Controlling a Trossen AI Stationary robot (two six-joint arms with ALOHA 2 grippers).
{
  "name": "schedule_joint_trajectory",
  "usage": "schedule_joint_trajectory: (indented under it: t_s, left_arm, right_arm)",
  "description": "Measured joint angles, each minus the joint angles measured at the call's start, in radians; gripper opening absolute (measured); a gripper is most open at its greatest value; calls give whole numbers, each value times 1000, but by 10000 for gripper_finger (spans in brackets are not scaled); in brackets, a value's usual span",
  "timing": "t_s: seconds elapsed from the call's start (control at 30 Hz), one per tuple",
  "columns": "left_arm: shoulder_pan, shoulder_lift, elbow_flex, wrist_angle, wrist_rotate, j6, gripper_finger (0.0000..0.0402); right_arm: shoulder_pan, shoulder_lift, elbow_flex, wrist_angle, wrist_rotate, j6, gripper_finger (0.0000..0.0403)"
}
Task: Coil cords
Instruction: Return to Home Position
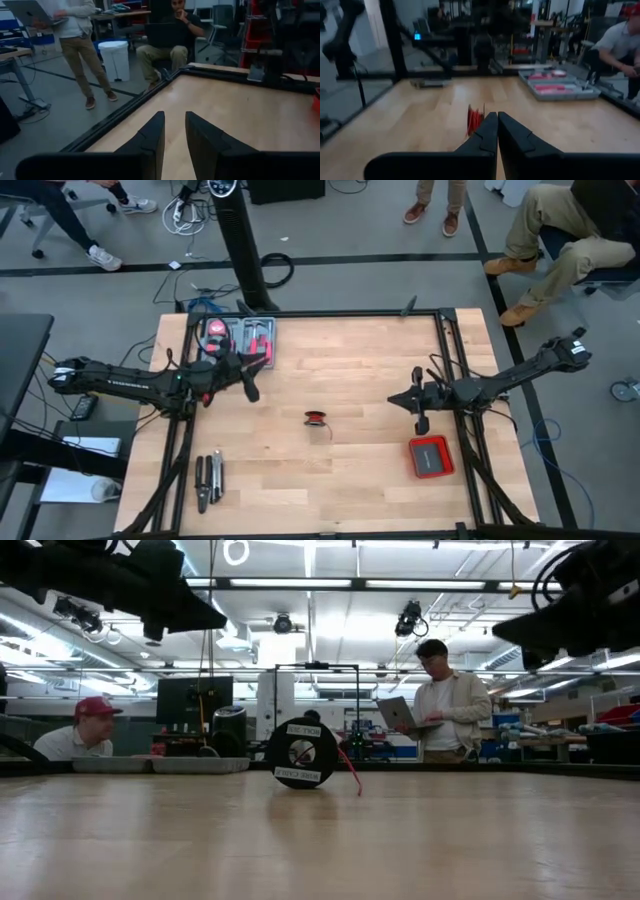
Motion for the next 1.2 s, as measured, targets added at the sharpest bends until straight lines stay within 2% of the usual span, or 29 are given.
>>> schedule_joint_trajectory:
  t_s: [0.33, 0.67, 0.9, 1.2]
  left_arm:
    - [0, 4, 10, 19, -18, 52, 80]
    - [0, 4, 12, 54, -15, 51, 80]
    - [0, -46, -46, 129, -11, 51, 80]
    - [0, -226, -233, 162, -15, 51, 80]
  right_arm:
    - [0, -316, 0, -20, 2, 0, 11]
    - [0, -515, -1, -55, 2, 0, 11]
    - [-4, -613, -2, -180, 2, 0, 13]
    - [-5, -614, -2, -335, 2, 0, 11]
